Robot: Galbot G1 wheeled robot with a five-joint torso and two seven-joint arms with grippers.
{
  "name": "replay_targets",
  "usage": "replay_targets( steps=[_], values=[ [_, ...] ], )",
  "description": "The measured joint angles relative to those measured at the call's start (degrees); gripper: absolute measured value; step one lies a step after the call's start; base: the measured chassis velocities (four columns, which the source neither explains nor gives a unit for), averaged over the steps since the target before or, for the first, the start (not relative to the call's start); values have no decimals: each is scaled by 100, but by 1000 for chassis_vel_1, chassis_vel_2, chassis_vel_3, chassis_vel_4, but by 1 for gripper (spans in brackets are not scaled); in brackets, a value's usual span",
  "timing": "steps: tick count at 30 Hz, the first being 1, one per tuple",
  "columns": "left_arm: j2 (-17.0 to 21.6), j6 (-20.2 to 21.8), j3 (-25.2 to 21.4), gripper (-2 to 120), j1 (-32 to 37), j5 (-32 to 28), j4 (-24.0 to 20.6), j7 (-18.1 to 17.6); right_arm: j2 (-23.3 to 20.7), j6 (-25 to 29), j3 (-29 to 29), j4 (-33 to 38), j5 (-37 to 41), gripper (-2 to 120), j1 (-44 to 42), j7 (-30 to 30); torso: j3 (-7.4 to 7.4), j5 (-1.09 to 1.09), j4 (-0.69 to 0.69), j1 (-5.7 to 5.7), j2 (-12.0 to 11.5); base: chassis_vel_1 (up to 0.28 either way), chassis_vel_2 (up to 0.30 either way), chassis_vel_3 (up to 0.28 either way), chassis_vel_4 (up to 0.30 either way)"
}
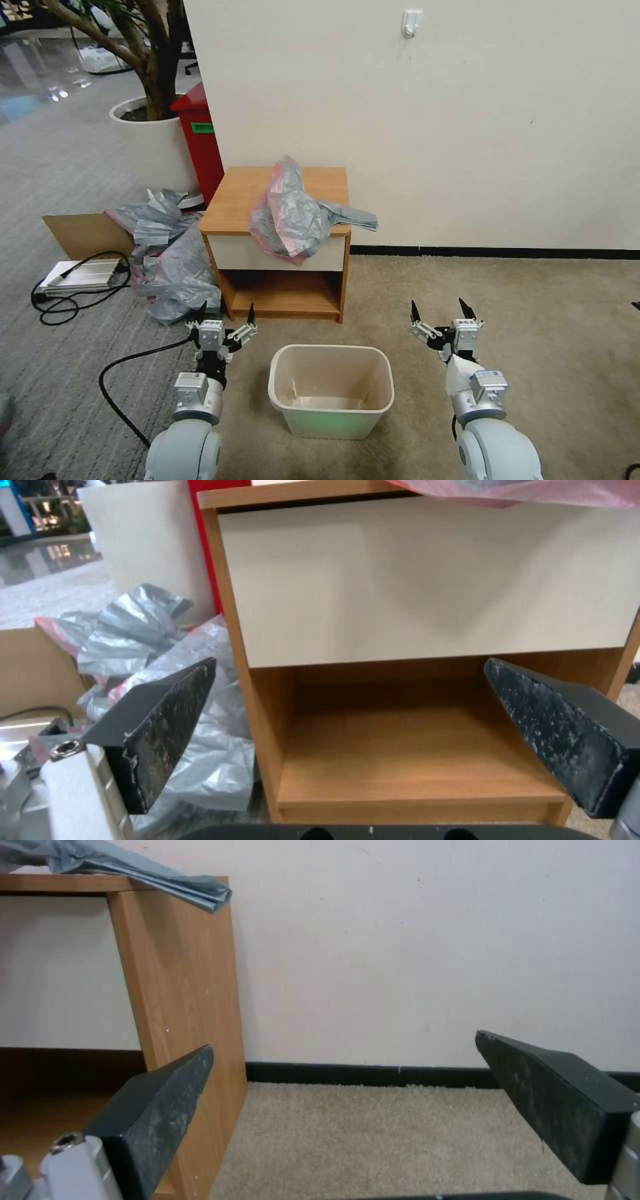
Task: Pick up the garbage bag from the table and place it over the trash can.
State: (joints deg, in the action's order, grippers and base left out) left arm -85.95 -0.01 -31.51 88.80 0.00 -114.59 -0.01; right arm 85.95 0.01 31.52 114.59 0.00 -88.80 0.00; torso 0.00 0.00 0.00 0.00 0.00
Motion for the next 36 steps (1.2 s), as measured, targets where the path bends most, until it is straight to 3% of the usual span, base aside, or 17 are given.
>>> replay_targets(
  steps=[19, 22, 25, 28, 30, 33, 35, 36],
  values=[
    [29, -1, -12, 98, 9, -29, -8, 0, -5, -6, -13, 24, 51, 100, -1, 2, 0, 0, 0, 0, 0, 0, 0, 0, 0],
    [227, -50, -127, 97, 88, -277, -82, 0, -63, -63, -169, 396, 492, 100, -28, 1, 0, -1, -2, 0, 0, 0, 0, 0, 0],
    [813, -222, -488, 97, 321, -988, -307, -33, -129, -159, -321, 658, 1009, 100, -77, -80, 0, -1, 0, 0, 0, 0, 0, 0, 0],
    [1089, -292, -644, 97, 415, -1254, -396, -46, -159, -209, -364, 713, 1214, 100, -65, -104, -1, 3, 2, 0, 0, 0, 0, 0, 0],
    [1292, -325, -675, 98, 511, -1532, -450, -4, -205, -295, -435, 728, 1518, 100, -4, -90, 0, -8, 0, 0, 0, 0, 0, 0, 0],
    [1467, -404, -736, 99, 619, -1822, -518, 51, -271, -324, -510, 667, 1878, 100, 112, -55, -1, 4, -1, 0, 0, 0, 0, 0, 0],
    [1513, -588, -744, 99, 673, -1925, -472, 69, -377, -388, -721, 420, 2963, 100, 457, 114, 0, -6, 0, 0, 0, 0, 0, 0, 0],
    [1513, -588, -744, 99, 673, -1925, -472, 69, -377, -388, -721, 420, 2963, 100, 457, 114, 0, -6, 0, 0, 0, 0, 0, 0, 0]
  ],
)
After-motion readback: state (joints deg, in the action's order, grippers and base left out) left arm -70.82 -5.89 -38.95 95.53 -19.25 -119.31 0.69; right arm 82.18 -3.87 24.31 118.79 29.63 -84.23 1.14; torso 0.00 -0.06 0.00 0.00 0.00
